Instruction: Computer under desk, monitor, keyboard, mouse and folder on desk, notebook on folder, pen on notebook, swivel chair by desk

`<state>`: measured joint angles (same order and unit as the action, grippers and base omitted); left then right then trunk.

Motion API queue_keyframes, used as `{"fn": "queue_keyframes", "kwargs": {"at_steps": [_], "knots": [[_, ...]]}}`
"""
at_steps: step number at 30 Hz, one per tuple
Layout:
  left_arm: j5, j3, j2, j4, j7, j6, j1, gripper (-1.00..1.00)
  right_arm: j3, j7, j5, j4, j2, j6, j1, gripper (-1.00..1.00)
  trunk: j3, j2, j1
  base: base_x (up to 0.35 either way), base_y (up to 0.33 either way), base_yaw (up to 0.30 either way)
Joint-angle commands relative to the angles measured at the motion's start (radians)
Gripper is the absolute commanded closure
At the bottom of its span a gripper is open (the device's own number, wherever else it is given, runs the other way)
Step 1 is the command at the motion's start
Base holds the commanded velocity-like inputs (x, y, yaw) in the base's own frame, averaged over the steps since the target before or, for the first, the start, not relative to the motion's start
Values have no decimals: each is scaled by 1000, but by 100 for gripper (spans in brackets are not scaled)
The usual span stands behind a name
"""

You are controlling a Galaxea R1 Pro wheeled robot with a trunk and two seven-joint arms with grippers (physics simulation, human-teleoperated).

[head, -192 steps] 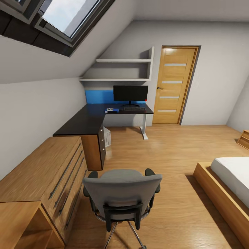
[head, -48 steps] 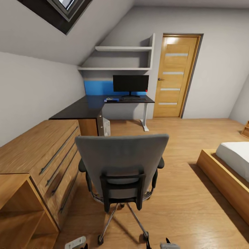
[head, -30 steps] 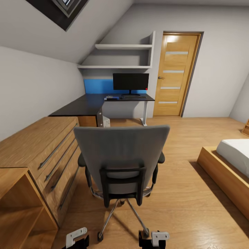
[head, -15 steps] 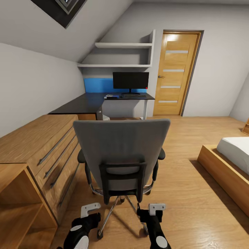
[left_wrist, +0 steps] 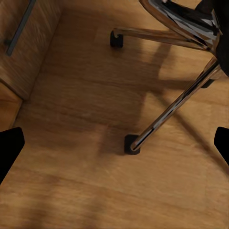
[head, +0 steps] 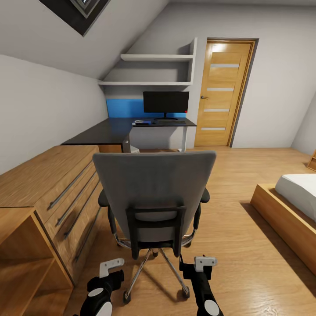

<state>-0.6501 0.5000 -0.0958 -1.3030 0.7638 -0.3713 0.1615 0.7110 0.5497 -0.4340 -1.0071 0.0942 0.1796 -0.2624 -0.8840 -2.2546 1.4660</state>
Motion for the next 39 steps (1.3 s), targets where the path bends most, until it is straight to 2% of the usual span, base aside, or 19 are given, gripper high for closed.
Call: {"fn": "queue_keyframes", "kwargs": {"at_steps": [1, 39], "knots": [[-5, 3, -1, -1, 8, -3, 1, -100, 5, 5, -11, -1, 1, 7, -1, -100, -1, 0, 0, 0, 0, 0], [-6, 18, 6, 29, 7, -1, 2, -100, 7, -1, -11, -1, -2, 9, -1, -100, -1, 0, 0, 0, 0, 0]]}}
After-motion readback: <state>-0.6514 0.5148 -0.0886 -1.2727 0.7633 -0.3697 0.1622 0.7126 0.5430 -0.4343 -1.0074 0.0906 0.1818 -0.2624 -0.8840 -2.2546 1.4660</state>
